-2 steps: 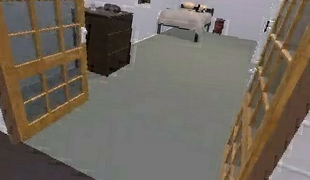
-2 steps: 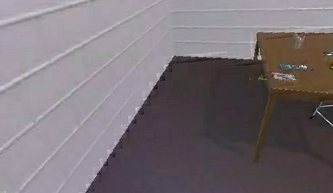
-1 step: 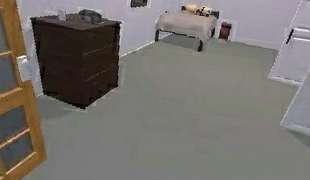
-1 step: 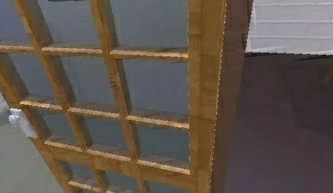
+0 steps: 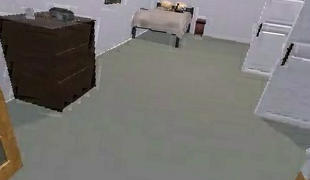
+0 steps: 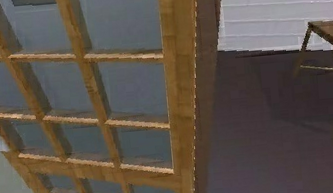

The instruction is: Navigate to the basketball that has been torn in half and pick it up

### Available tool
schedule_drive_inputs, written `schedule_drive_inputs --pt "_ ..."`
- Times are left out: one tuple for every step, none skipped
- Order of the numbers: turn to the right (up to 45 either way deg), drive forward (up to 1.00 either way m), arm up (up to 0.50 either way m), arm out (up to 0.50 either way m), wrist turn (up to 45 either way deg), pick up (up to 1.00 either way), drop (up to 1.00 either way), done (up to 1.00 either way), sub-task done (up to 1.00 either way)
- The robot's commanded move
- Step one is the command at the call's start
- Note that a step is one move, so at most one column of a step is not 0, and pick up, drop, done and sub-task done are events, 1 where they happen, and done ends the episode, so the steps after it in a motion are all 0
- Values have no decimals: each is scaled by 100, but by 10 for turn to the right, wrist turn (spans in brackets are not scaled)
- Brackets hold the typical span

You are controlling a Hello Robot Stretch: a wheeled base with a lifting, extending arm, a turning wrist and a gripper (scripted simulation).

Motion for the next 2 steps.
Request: schedule_drive_inputs --pt "0 60 0 0 0 0 0 0 0" --pt "270 0 0 0 0 0 0 0 0"
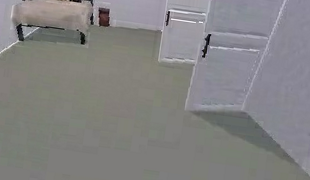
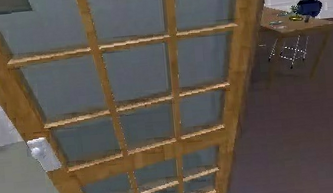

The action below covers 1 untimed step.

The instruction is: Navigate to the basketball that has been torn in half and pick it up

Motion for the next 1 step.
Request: schedule_drive_inputs --pt "0 100 0 0 0 0 0 0 0"
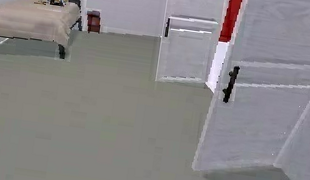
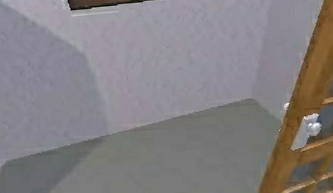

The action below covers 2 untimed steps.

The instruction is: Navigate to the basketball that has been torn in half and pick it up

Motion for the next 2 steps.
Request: schedule_drive_inputs --pt "0 90 0 0 0 0 0 0 0" --pt "0 100 0 0 0 0 0 0 0"
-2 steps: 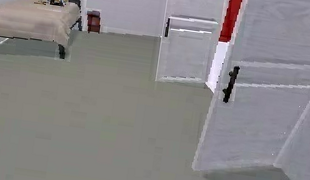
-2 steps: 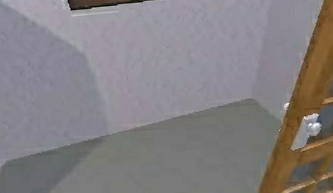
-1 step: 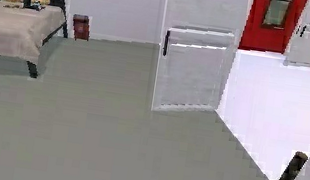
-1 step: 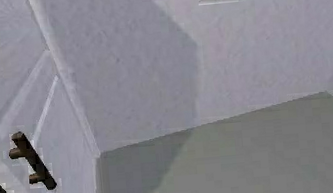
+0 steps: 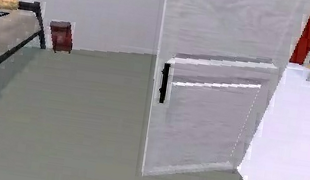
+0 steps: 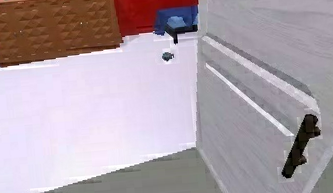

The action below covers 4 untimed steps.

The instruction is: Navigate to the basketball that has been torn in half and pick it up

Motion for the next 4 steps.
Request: schedule_drive_inputs --pt "-60 0 0 0 0 0 0 0 0" --pt "0 15 0 0 0 0 0 0 0" --pt "450 0 0 0 0 0 0 0 0" --pt "210 0 0 0 0 0 0 0 0"
